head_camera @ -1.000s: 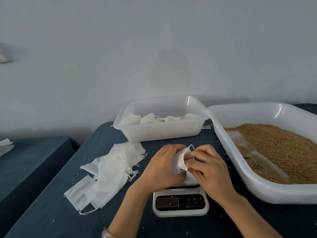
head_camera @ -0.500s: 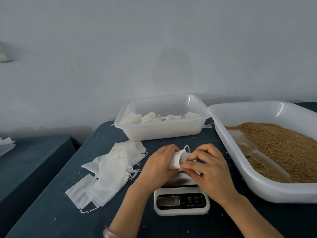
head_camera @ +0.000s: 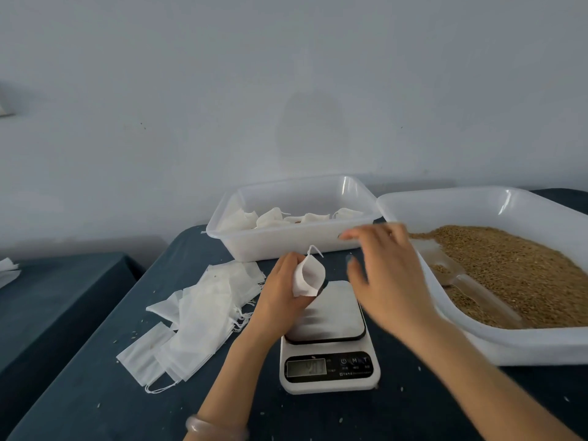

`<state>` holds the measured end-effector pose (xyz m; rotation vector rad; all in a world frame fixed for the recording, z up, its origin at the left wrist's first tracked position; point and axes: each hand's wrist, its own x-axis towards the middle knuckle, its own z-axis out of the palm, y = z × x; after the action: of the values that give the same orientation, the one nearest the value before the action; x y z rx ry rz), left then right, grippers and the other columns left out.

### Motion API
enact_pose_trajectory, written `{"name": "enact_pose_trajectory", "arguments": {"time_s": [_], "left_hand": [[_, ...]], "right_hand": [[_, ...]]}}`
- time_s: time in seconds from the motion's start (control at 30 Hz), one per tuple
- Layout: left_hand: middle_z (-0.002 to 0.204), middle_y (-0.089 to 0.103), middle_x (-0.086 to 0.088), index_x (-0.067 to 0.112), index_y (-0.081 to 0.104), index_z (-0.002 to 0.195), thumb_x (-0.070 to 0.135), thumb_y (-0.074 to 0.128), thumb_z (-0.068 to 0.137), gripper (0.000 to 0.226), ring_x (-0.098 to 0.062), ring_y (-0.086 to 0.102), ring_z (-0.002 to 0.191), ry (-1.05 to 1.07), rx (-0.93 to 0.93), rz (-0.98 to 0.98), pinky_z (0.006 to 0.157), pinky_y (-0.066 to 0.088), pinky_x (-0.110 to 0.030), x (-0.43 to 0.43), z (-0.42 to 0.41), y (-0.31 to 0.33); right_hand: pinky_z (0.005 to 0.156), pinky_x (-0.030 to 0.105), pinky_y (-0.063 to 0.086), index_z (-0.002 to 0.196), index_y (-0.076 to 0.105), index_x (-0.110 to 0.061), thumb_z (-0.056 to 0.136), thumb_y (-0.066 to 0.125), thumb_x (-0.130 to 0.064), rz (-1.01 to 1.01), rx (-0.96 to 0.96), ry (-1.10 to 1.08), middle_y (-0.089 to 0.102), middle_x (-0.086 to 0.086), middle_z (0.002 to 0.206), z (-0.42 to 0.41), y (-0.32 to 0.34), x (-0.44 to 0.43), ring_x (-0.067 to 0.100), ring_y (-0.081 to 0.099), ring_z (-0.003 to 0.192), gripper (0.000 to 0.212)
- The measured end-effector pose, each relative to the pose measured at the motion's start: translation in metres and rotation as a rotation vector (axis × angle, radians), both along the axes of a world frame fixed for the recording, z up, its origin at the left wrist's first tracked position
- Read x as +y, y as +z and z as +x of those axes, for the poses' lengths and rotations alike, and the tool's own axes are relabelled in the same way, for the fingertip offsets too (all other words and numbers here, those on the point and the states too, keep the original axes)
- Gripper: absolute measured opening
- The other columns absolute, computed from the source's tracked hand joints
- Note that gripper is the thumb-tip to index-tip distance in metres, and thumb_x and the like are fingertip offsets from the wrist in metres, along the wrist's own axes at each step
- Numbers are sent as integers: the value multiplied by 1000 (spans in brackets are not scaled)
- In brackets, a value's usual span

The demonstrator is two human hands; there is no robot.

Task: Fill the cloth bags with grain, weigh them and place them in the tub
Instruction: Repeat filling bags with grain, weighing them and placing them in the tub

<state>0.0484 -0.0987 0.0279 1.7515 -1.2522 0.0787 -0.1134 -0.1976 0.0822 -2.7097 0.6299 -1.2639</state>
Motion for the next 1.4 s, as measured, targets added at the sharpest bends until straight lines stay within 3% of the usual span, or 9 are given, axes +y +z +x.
{"name": "enact_pose_trajectory", "arguments": {"time_s": [0.13,0.3,0.4,0.63,0.73,0.9,1.1,1.3,1.4], "left_hand": [[96,57,11,40,45,92,24,78,82,38,-4,54,88,23,62,11,70,42,-13,2,3,-4],[95,57,12,40,46,92,22,78,81,38,-3,53,87,20,61,-6,69,40,-10,1,5,-7],[95,57,12,41,45,92,23,78,82,39,-3,53,87,32,51,7,68,40,-10,0,7,-8],[94,58,14,44,45,90,23,78,81,40,1,53,87,42,53,20,68,40,-9,0,10,-10],[96,59,16,44,46,91,24,78,81,39,3,54,87,34,58,43,68,39,-8,-1,10,-10],[98,60,13,42,47,93,26,78,81,37,1,54,90,18,53,58,69,40,-9,0,10,-10],[99,59,15,42,47,94,29,79,80,37,0,55,91,21,42,91,72,41,-11,1,12,-13],[98,59,18,43,46,93,30,79,80,37,4,53,93,34,27,90,72,40,-6,0,13,-13],[98,59,18,42,47,95,31,79,80,37,3,54,93,22,19,85,72,40,-7,1,12,-13]], "right_hand": [[90,43,46,131,47,-12,96,47,-23,222,394,-274,55,8,127,-17,35,-66,30,43,121,36],[79,30,51,113,58,-4,96,52,-17,418,1000,-556,55,4,91,-40,23,-127,20,57,85,23],[92,31,50,141,43,-3,95,46,-7,456,1152,-571,54,8,110,-43,4,-138,22,57,97,46],[89,31,48,137,48,-1,99,46,-23,514,1149,-530,45,5,81,-39,-4,-145,24,50,91,44],[98,33,46,139,45,-1,101,42,-45,611,1146,-500,57,11,122,-38,2,-141,26,57,110,58],[71,28,50,137,42,3,102,45,-16,769,885,-499,63,14,110,-32,2,-153,22,62,86,40],[92,34,47,150,-9,7,99,41,-5,751,670,-700,20,30,153,-29,7,-168,37,47,126,72],[105,42,44,152,14,6,96,44,-9,748,725,-729,34,27,148,-50,-17,-190,36,49,126,65],[66,31,51,155,0,-7,102,39,-14,825,798,-588,29,27,152,-45,-9,-171,30,60,96,67]]}}
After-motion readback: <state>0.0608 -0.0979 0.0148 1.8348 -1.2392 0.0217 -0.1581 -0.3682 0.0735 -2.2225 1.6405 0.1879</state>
